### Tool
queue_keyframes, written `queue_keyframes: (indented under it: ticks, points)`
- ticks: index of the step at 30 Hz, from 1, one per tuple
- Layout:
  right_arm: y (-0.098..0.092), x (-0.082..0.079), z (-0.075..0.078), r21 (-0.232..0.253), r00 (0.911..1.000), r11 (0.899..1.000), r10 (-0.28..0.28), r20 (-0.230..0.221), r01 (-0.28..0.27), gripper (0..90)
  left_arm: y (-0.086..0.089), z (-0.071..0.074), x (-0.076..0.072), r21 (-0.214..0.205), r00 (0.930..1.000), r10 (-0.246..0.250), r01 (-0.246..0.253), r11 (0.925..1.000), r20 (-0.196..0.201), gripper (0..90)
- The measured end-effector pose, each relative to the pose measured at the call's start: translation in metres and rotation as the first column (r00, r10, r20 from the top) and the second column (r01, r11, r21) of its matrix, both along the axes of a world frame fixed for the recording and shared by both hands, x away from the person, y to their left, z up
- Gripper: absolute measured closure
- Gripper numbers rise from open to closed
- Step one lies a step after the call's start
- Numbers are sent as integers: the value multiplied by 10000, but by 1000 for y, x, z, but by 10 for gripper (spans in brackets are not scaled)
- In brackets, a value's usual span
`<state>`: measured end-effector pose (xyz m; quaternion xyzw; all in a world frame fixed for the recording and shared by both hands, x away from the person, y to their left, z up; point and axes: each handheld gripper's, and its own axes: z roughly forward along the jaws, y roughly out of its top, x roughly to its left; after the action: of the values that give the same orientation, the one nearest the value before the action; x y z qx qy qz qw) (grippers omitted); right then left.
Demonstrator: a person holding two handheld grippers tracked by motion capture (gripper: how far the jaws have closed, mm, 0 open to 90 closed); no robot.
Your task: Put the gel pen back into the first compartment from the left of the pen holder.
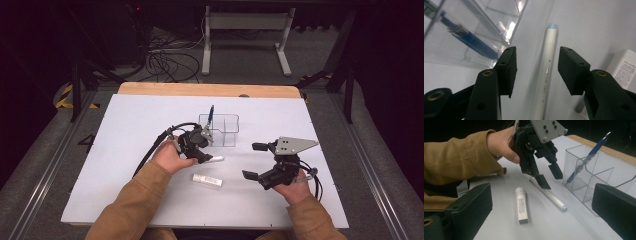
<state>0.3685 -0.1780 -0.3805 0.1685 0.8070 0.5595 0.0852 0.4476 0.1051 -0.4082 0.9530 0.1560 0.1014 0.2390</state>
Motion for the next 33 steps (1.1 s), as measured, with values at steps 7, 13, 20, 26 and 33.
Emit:
queue_keyframes:
  ticks: [7, 13, 20, 26, 33]
  points:
    - [-1, -2, -1, -36, 10000, 10000, 33, -36, -33, 34, -3, -4, 3, 22, 9986, -255, 256, 9997, -473, 530]
    - [-1, -3, -2, -97, 9999, 9999, 48, -103, -49, 34, -6, -8, 4, 312, 9965, -320, 345, 9989, -767, 553]
    - [0, -2, -3, -127, 9998, 9999, 93, -148, -95, 34, -7, -11, 5, 774, 9951, -419, 489, 9958, -900, 598]
    - [0, -2, -4, -155, 9997, 9998, 125, -207, -128, 34, -9, -13, 4, 1251, 9959, -429, 526, 9907, -794, 647]
    - [0, 0, -6, -199, 9995, 9998, 86, -288, -92, 34, -13, -17, 3, 1681, 9951, -645, 763, 9828, -750, 699]
